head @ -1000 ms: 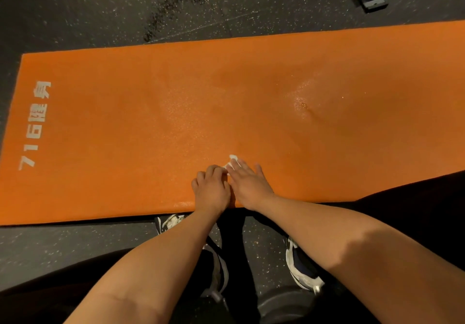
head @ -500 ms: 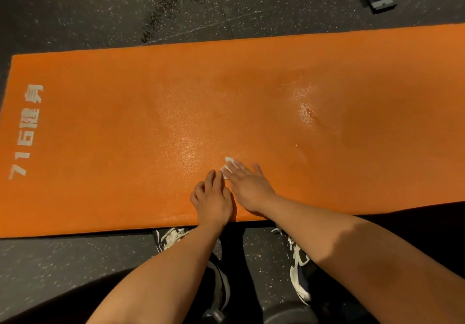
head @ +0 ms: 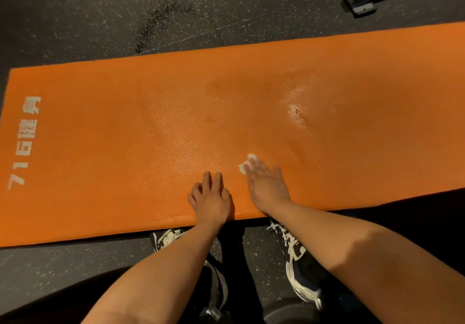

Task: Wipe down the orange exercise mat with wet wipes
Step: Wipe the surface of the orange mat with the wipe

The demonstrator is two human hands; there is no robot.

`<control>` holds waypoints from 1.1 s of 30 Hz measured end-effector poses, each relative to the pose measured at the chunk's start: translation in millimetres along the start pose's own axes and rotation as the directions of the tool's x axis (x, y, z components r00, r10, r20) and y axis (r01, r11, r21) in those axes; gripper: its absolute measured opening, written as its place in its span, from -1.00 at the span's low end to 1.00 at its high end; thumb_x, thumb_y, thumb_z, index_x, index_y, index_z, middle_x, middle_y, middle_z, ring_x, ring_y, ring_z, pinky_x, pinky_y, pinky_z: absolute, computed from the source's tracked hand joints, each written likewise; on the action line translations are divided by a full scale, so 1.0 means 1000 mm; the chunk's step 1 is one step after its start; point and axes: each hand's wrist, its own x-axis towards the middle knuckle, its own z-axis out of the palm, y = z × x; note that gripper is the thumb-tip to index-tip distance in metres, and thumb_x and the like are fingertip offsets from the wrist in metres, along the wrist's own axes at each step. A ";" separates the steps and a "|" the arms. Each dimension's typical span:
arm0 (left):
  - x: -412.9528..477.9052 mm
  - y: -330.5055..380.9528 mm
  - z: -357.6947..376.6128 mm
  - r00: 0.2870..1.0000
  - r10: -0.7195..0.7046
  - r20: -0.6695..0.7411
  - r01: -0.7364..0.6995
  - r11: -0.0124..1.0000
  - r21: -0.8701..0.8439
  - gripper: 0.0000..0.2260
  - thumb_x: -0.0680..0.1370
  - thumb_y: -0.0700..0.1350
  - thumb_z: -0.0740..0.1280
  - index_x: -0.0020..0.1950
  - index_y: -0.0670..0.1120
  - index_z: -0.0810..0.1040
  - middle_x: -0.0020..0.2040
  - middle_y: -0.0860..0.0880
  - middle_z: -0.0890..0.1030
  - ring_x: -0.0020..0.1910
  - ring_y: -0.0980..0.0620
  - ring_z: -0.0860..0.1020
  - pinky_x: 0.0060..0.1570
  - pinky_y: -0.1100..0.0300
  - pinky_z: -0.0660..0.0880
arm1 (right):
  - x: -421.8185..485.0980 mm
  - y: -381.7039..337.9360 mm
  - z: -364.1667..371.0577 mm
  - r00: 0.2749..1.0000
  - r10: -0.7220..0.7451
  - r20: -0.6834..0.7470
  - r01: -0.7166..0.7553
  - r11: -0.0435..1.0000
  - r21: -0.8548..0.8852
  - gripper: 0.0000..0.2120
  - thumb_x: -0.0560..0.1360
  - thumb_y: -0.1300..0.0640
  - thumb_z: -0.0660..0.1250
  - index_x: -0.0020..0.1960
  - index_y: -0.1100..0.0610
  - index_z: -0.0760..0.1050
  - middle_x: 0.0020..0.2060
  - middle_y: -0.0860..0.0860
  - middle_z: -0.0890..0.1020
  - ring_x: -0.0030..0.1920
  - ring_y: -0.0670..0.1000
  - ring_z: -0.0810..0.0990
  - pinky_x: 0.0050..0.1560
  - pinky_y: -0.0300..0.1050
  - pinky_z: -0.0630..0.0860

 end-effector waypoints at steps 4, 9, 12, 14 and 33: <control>-0.001 0.006 0.000 1.000 -0.005 0.013 0.005 0.998 0.056 -0.53 0.68 0.08 0.04 0.61 0.20 0.11 0.66 -0.03 -0.04 0.52 -0.23 0.05 0.47 -0.13 -0.01 | 0.000 0.017 -0.008 0.971 0.241 0.006 -0.240 0.968 0.069 -0.46 0.72 0.02 -0.13 0.66 0.04 -0.17 0.64 -0.01 -0.18 0.63 0.03 -0.23 0.57 0.28 -0.18; -0.002 0.008 -0.004 0.999 -0.004 0.036 0.002 0.998 0.056 -0.53 0.68 0.06 0.05 0.61 0.20 0.11 0.66 -0.03 -0.04 0.52 -0.23 0.06 0.46 -0.12 0.01 | -0.010 -0.024 0.000 0.996 -0.049 0.079 0.043 0.996 0.078 -0.47 0.73 0.02 -0.10 0.67 0.02 -0.15 0.64 -0.02 -0.17 0.62 0.00 -0.25 0.57 0.21 -0.26; -0.001 0.006 -0.006 1.000 -0.002 0.024 0.001 1.000 0.029 -0.53 0.67 0.07 0.06 0.60 0.21 0.14 0.66 -0.01 -0.01 0.51 -0.22 0.07 0.47 -0.13 0.01 | 0.001 -0.020 -0.003 0.983 -0.164 0.082 0.161 0.986 0.035 -0.48 0.73 -0.01 -0.12 0.67 0.01 -0.11 0.64 -0.03 -0.15 0.62 -0.03 -0.24 0.58 0.21 -0.26; 0.002 0.006 -0.007 1.000 0.005 0.015 -0.005 1.000 0.024 -0.54 0.66 0.07 0.08 0.58 0.21 0.17 0.65 -0.02 0.03 0.49 -0.22 0.09 0.46 -0.13 0.03 | 0.012 -0.010 -0.008 0.998 -0.036 0.045 0.033 0.998 0.052 -0.47 0.73 -0.02 -0.14 0.66 0.01 -0.12 0.65 -0.02 -0.16 0.62 -0.01 -0.24 0.58 0.23 -0.24; 0.070 -0.003 -0.022 0.996 -0.057 -0.065 0.053 0.997 -0.055 -0.53 0.68 0.01 0.07 0.60 0.17 0.14 0.65 0.03 -0.02 0.56 -0.13 0.00 0.46 -0.14 -0.03 | 0.080 -0.043 -0.012 0.999 -0.015 0.038 0.011 0.994 0.109 -0.44 0.71 0.05 -0.05 0.66 0.04 -0.15 0.64 -0.02 -0.23 0.61 -0.02 -0.32 0.57 0.26 -0.23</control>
